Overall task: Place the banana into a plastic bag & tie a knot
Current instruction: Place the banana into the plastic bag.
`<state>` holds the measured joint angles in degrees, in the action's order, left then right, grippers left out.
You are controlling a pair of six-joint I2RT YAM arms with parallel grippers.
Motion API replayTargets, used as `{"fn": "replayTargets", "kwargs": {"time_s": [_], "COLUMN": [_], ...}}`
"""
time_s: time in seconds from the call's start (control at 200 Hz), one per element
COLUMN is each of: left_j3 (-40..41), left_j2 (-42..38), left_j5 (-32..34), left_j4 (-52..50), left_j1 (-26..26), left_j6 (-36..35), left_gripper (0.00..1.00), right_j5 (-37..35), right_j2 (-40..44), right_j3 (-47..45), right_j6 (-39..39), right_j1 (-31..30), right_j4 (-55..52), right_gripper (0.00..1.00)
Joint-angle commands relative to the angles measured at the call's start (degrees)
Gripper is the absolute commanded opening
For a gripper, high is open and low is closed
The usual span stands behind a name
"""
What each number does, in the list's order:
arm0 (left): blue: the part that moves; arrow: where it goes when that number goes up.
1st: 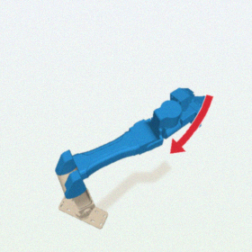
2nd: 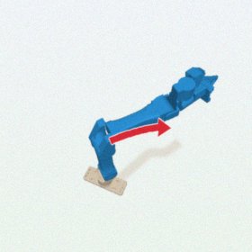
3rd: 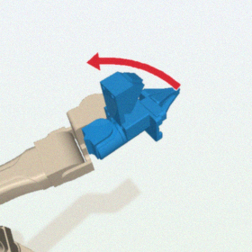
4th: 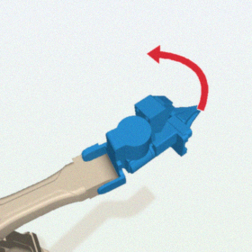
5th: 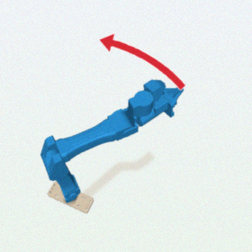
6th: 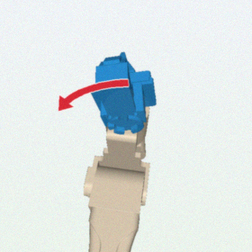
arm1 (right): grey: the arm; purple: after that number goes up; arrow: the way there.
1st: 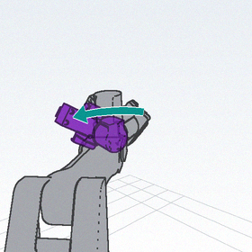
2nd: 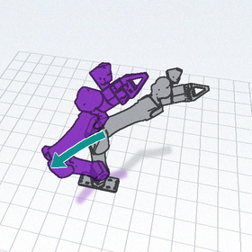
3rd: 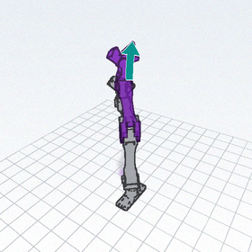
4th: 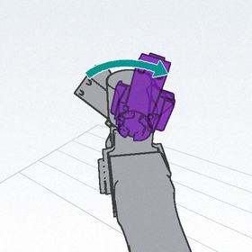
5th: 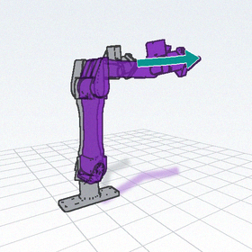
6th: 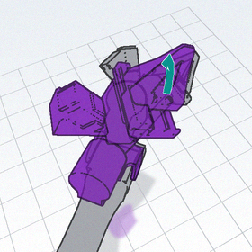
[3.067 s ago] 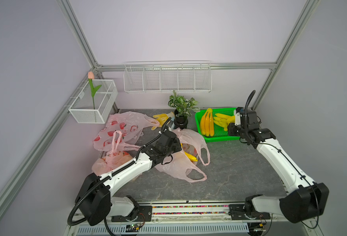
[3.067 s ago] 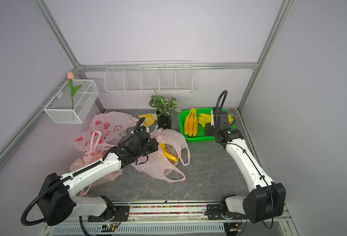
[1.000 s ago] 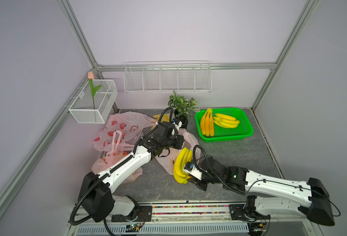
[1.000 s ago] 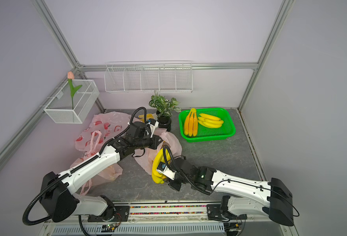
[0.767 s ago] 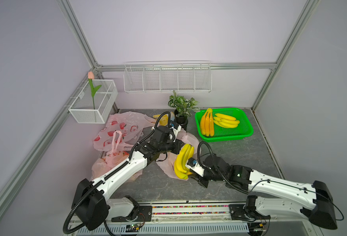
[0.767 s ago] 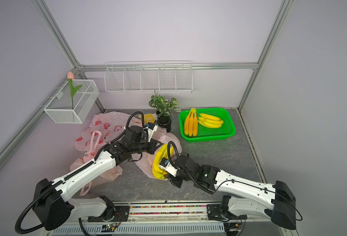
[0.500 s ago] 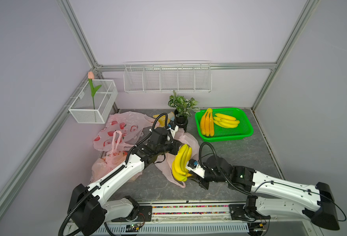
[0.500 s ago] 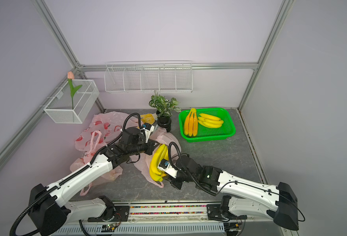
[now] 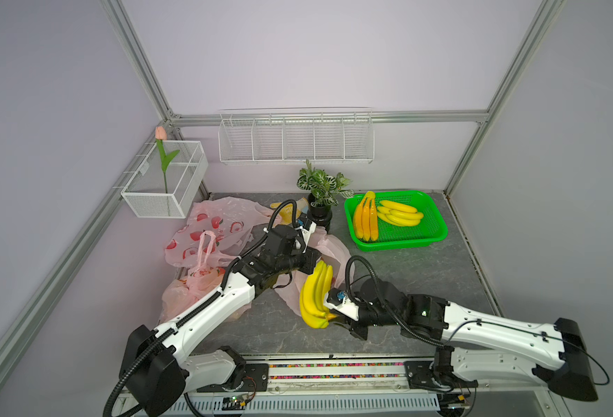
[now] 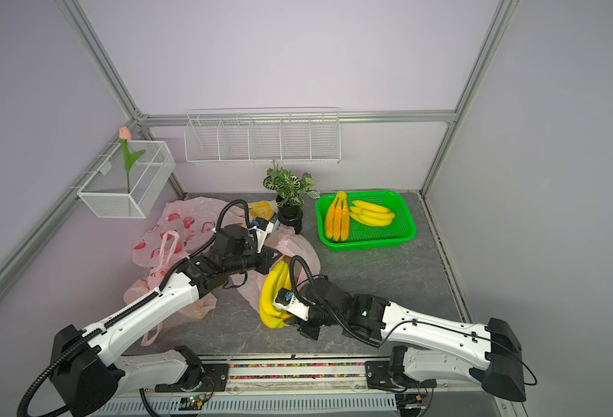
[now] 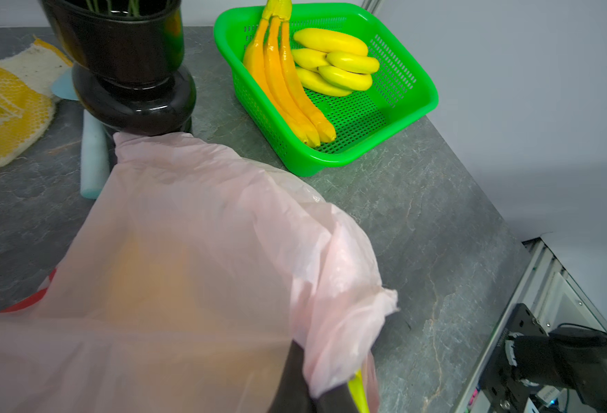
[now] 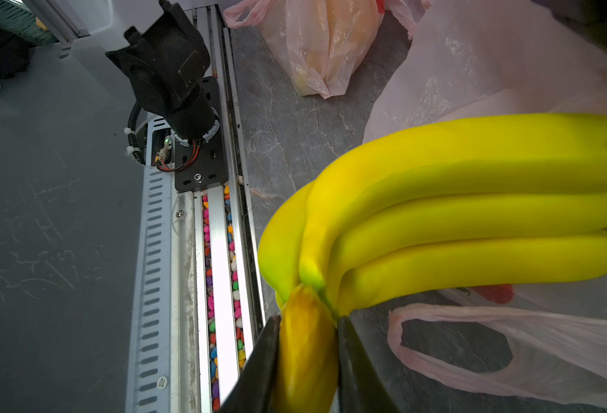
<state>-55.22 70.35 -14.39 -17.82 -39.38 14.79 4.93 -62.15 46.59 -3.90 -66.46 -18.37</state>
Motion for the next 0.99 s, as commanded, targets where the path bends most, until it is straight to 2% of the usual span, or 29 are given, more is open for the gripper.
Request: {"fn": "replayTargets", "kwargs": {"time_s": [0.0, 0.135, 0.24, 0.38, 0.525, 0.78, 0.9, 0.99], "left_j3": [1.37, 2.85, 2.67, 2.36, 3.02, 6.06, 6.16, 6.32], "left_j2": [-2.32, -4.05, -3.97, -3.61, -4.36, -4.22, -3.98, -3.93], "left_j5": [-4.45, -4.97, -5.71, -6.43, -6.79, -4.42, 2.25, 4.00], "left_j4": [2.12, 3.54, 3.77, 3.94, 4.99, 8.53, 6.84, 7.34], "left_j1": [0.09, 0.09, 0.09, 0.00, 0.00, 0.00, 0.09, 0.17], "left_j6": [-1.91, -1.99, -1.67, -0.44, 2.35, 7.27, 11.62, 12.87], "left_gripper": [0.00, 0.00, 0.00, 0.00, 0.00, 0.00, 0.00, 0.00], "right_j5": [0.47, 0.26, 0.15, -5.27, -13.84, -17.99, -18.01, -17.07], "right_j2": [2.06, 2.52, 1.03, -1.99, -7.15, -16.75, -20.60, -21.85], "right_j3": [-0.90, -1.69, -0.91, -0.18, 0.35, 1.86, 2.98, 2.61], "right_j6": [-0.45, -0.01, 0.89, 2.67, 4.81, 12.36, 13.75, 14.00], "right_j1": [4.93, 9.00, 9.61, 9.68, 10.00, 12.18, 12.35, 12.64], "right_j4": [3.03, 3.68, 4.69, 8.33, 14.98, 28.80, 29.48, 28.73], "right_gripper": [0.07, 0.07, 0.07, 0.06, 0.06, 0.07, 0.17, 0.32]}}
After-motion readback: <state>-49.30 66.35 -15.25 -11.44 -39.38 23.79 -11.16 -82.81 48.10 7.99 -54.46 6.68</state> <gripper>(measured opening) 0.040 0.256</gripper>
